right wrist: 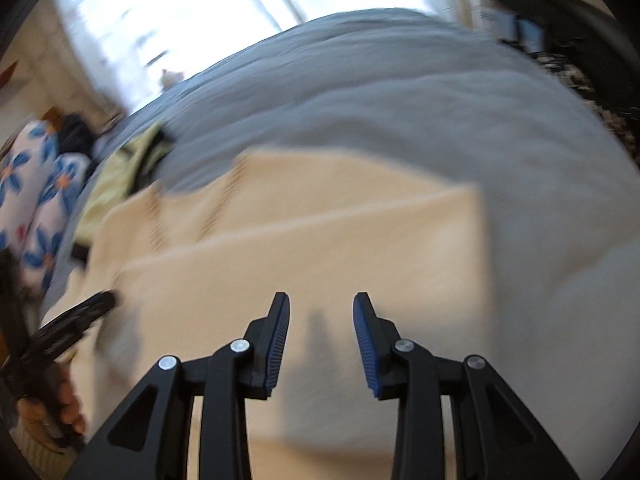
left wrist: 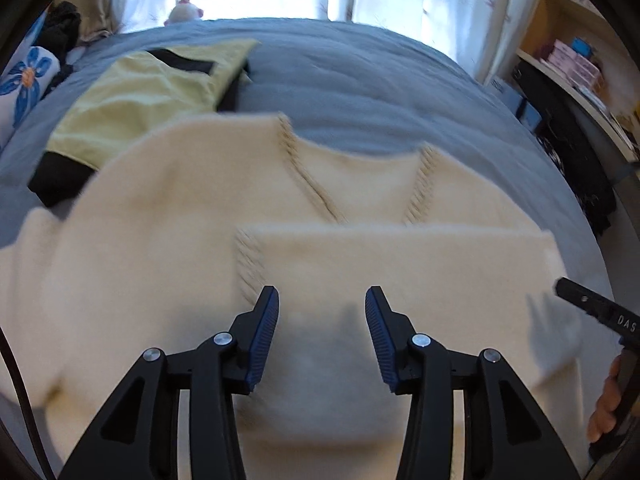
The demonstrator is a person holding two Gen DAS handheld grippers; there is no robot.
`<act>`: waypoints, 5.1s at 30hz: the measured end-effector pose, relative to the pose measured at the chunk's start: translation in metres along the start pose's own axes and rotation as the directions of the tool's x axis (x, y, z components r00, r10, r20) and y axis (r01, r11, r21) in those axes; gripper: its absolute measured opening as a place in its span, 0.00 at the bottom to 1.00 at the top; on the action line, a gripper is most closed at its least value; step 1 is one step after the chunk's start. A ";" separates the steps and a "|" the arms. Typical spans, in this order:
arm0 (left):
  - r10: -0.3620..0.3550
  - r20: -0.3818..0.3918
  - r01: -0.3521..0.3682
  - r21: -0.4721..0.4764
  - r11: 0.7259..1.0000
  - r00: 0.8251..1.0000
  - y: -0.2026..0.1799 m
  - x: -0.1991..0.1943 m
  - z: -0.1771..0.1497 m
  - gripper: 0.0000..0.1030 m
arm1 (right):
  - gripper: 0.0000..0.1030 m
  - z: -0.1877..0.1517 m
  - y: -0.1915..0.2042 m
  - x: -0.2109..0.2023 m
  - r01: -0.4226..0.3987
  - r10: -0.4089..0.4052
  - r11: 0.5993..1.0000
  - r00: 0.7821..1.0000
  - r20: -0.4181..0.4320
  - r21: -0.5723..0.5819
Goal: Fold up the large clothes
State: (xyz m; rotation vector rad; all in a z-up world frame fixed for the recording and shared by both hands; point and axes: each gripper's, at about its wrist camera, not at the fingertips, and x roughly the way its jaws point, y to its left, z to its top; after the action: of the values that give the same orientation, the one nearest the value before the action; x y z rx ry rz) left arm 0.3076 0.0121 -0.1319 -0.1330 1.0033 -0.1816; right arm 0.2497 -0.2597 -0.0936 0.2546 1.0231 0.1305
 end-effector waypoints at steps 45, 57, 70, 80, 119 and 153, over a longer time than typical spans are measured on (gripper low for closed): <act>0.115 0.091 -0.119 0.048 0.992 0.989 0.014 -0.187 -0.150 0.61 | 0.34 -0.152 0.114 -0.085 0.227 -0.242 0.962 0.967 -0.084 -0.149; 0.152 0.127 -0.138 -0.113 0.984 0.980 0.120 -0.232 -0.176 0.64 | 0.34 -0.173 0.233 -0.092 0.190 -0.212 0.909 0.977 -0.016 -0.372; 0.234 0.101 -0.200 -0.263 0.944 0.967 0.263 -0.247 -0.176 0.64 | 0.34 -0.161 0.345 -0.061 0.122 -0.131 0.861 0.991 0.016 -0.493; 0.147 0.069 -0.089 -0.531 0.843 0.987 0.409 -0.217 -0.188 0.64 | 0.34 -0.154 0.428 -0.006 0.050 -0.072 0.831 0.997 -0.017 -0.554; -0.020 0.255 0.045 -0.094 0.995 0.967 0.172 -0.179 -0.043 0.07 | 0.34 -0.127 0.242 -0.036 0.093 -0.105 0.978 0.993 -0.056 -0.188; -0.036 0.002 0.036 -0.227 0.973 0.999 0.181 -0.148 -0.150 0.63 | 0.45 -0.105 0.206 -0.001 -0.174 0.169 0.985 0.969 -0.178 -0.016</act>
State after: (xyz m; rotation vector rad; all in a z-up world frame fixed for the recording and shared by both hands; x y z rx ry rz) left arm 0.1195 0.2163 -0.1252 -0.3596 1.0223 -0.0995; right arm 0.1615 -0.0464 -0.0890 0.3073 1.1727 0.3306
